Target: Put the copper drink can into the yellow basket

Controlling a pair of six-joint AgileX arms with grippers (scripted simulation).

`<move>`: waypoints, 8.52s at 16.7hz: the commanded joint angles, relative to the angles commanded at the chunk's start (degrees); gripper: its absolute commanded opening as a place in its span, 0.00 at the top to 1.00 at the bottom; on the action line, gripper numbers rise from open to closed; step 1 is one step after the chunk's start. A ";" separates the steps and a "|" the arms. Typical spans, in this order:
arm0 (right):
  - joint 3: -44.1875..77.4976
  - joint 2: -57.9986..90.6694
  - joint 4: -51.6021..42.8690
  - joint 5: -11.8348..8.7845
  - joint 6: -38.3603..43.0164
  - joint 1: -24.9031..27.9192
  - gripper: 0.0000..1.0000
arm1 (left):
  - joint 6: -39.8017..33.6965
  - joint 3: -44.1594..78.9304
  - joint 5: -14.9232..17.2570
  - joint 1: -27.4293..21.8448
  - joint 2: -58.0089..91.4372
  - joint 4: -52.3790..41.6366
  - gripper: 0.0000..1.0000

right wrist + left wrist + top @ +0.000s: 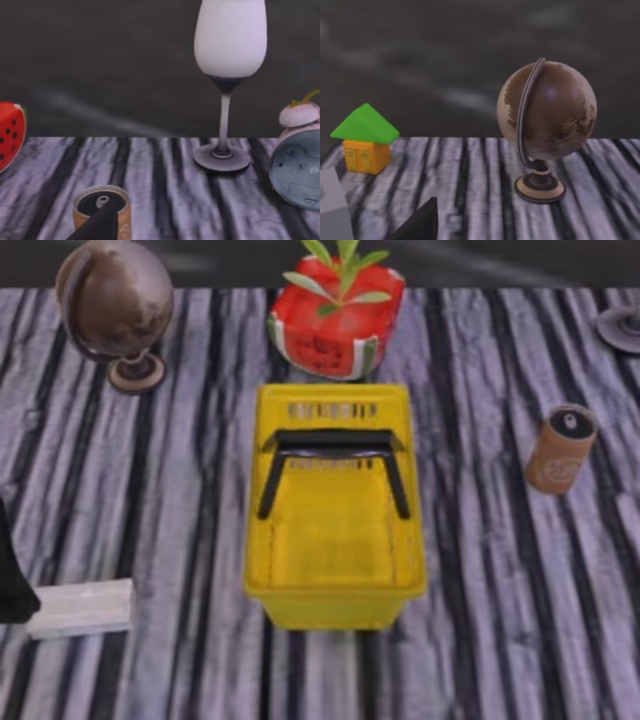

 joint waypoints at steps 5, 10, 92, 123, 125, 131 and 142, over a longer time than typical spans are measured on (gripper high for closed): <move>3.42 3.52 -2.44 -0.43 -1.18 0.80 0.00 | 0.00 0.00 0.00 0.00 0.00 0.00 0.00; 19.77 21.32 -13.31 -1.04 -6.21 3.04 0.00 | 0.00 0.00 0.00 0.00 0.00 0.00 0.00; 80.25 125.10 28.88 -51.66 -4.28 17.28 1.00 | 0.00 0.00 0.00 0.00 0.00 0.00 0.00; 70.88 135.11 65.48 -63.84 1.56 19.01 0.62 | 0.00 0.00 0.00 0.00 0.00 0.00 0.00; 70.88 135.11 65.48 -63.84 1.56 19.01 0.47 | 0.00 0.00 0.00 0.00 0.00 0.00 0.00; 70.88 135.11 65.48 -63.84 1.56 19.01 0.02 | 0.00 0.00 0.00 0.00 0.00 0.00 0.00; 70.60 133.94 64.84 -63.33 1.39 18.69 0.00 | 0.28 0.42 0.13 -0.23 0.47 -0.38 0.00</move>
